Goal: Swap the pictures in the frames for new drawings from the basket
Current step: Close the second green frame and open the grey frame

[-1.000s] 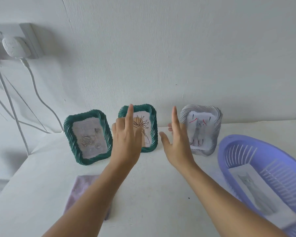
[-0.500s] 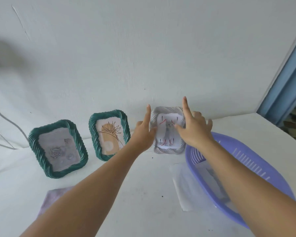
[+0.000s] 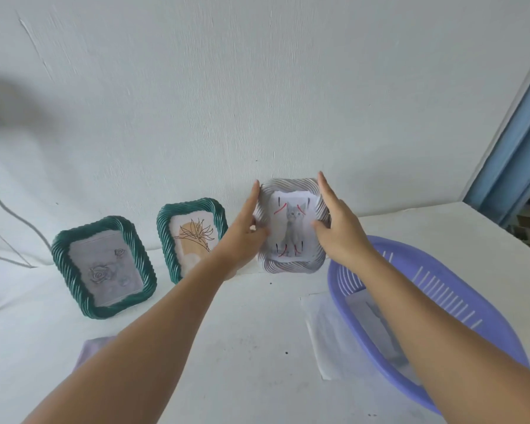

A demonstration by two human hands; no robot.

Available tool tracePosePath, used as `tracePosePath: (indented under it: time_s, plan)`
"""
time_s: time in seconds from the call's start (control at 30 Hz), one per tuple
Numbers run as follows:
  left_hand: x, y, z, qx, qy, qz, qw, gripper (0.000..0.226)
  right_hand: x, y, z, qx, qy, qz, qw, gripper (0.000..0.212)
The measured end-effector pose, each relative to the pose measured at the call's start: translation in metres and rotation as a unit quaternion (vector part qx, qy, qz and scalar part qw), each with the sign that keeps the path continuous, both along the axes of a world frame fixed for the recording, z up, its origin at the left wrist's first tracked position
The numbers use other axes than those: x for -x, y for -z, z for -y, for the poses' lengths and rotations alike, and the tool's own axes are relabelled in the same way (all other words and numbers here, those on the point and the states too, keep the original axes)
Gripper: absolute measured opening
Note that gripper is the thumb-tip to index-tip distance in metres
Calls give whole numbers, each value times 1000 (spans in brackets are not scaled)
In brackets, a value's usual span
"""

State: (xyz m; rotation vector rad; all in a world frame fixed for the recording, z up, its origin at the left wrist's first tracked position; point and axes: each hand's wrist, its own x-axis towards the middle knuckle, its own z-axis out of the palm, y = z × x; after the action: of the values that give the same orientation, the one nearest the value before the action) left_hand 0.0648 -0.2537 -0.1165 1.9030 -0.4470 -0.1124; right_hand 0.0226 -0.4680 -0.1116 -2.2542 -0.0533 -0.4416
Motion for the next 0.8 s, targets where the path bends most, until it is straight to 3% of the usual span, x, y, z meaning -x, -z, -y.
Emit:
tracePosePath:
  time_s: [0.3,0.53,0.8]
  plan:
    - [28,-18,-50,191,-1,-50,980,83,21,-9,-43,-232,-105,7,967,81]
    - [61,-16,-83,207,-12,-77,975,84,48,-3,-82,-254,-186,-19,949,92]
    - [89,-15,-104,206,-37,-74,975,84,64,1,-105,-287,-210,-32,934,91]
